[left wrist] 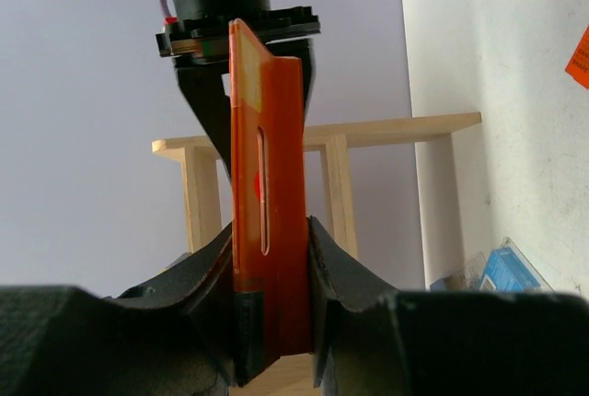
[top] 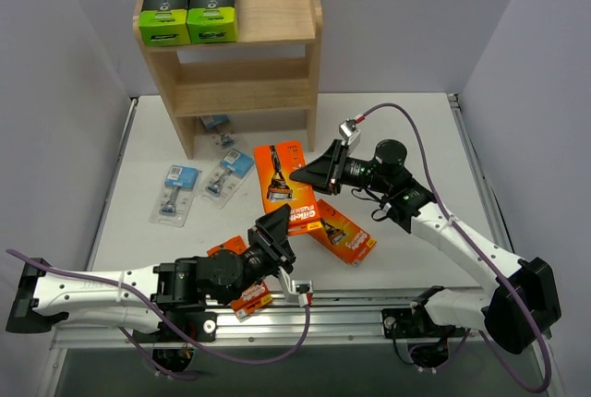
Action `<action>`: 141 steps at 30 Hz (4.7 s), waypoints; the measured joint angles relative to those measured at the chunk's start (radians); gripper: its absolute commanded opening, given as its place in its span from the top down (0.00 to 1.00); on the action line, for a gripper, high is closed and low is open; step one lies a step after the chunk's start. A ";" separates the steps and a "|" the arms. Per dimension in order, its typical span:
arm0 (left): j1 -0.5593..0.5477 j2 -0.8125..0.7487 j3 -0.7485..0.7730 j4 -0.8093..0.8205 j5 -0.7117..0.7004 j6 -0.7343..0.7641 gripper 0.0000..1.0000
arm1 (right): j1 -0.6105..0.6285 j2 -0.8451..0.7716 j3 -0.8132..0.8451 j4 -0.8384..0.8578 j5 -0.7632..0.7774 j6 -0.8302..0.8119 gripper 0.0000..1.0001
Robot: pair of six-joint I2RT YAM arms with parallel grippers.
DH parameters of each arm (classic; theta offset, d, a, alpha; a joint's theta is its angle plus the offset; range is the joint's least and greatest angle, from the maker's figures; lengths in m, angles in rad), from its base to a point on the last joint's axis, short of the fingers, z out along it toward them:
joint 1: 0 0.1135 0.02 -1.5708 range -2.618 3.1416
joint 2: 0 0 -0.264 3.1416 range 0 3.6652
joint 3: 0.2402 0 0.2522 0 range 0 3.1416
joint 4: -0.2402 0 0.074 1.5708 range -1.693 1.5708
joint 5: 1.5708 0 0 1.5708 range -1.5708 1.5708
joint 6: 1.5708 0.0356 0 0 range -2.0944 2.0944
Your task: Place and organize the shaving razors onto the shelf
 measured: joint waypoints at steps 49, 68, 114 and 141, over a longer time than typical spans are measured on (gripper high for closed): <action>0.009 -0.084 0.273 -0.455 0.217 -0.803 0.25 | -0.010 0.024 -0.045 0.122 0.158 0.109 1.00; 0.019 0.073 0.282 -0.448 0.093 -0.668 0.44 | -0.001 -0.001 -0.045 0.064 0.158 0.080 1.00; 0.021 0.024 0.282 -0.389 0.006 -0.675 0.98 | -0.041 -0.014 -0.055 0.112 0.176 0.135 0.34; 0.446 0.290 0.813 -0.480 0.382 -0.585 0.98 | -0.430 -0.173 -0.203 0.053 -0.052 0.076 0.31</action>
